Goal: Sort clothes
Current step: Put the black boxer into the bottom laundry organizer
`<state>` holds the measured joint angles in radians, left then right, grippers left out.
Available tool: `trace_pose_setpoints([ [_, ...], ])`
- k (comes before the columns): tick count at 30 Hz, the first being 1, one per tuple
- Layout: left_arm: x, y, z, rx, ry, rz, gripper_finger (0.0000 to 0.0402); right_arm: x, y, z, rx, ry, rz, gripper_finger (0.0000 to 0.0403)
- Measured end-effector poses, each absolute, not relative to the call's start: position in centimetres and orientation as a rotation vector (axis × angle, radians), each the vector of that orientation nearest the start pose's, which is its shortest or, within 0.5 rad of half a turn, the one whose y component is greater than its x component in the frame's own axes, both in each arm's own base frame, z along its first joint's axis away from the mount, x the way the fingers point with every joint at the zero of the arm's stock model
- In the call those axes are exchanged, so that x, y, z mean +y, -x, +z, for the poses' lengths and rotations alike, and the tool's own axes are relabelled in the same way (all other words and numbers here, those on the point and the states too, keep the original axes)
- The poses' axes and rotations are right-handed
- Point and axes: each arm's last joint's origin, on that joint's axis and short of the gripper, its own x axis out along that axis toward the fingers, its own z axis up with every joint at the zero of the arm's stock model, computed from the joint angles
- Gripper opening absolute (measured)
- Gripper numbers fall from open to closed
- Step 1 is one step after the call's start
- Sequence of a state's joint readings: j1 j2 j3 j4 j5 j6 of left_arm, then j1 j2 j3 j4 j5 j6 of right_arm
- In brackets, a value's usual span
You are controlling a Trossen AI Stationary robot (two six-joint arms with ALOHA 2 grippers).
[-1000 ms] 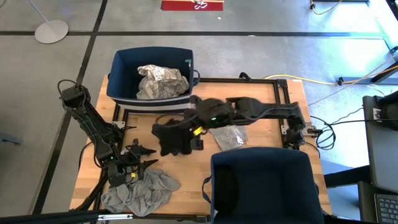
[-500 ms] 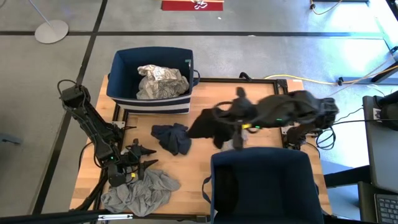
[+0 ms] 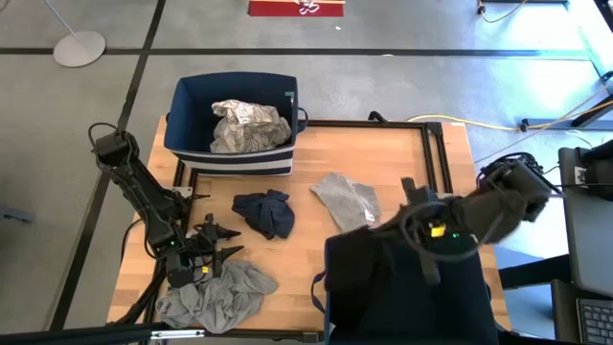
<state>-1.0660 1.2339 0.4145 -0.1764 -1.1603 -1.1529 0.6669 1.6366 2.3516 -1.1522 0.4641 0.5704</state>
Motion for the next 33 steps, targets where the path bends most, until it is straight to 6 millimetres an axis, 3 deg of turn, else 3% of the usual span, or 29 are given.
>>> trace_pose_setpoints([
  [7,-15.1,-11.4,14.8,0.307,0.254,0.307,0.0198,17.1,-20.8,50.3,0.535,-0.281,-0.159,0.0010],
  [18,-15.1,-11.4,14.8,0.303,0.254,0.308,0.0198,18.6,-24.0,40.7,0.791,-0.171,-0.388,0.0010],
  [24,-15.1,-11.4,14.8,0.305,0.239,0.306,0.0198,18.7,-26.0,35.7,0.882,-0.182,-0.408,0.0010],
  [28,-15.1,-11.4,14.8,0.305,0.239,0.306,0.0198,18.6,-27.0,33.7,0.962,-0.264,-0.358,0.0010],
  [33,-15.1,-11.4,14.8,0.305,0.239,0.306,0.0198,18.2,-27.6,32.9,1.019,-0.351,-0.344,0.0034],
])
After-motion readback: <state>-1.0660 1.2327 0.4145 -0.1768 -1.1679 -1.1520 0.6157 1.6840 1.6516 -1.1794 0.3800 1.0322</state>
